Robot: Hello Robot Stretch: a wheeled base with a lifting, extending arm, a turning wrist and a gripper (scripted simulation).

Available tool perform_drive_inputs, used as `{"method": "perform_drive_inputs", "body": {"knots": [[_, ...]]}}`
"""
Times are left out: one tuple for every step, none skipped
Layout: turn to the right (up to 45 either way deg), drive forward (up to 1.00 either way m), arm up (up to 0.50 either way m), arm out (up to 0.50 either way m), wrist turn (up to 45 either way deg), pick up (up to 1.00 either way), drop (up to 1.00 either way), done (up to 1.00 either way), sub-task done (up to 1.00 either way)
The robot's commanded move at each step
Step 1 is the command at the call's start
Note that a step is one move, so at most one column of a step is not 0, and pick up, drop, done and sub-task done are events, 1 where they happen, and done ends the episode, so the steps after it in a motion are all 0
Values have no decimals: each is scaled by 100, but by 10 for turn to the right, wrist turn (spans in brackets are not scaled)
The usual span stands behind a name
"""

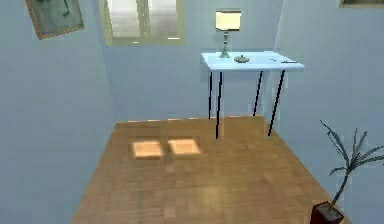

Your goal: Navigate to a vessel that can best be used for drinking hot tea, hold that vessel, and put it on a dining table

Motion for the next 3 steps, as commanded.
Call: {"method": "perform_drive_inputs", "body": {"knots": [[0,60,0,0,0,0,0,0,0],[150,0,0,0,0,0,0,0,0],[0,65,0,0,0,0,0,0,0]]}}
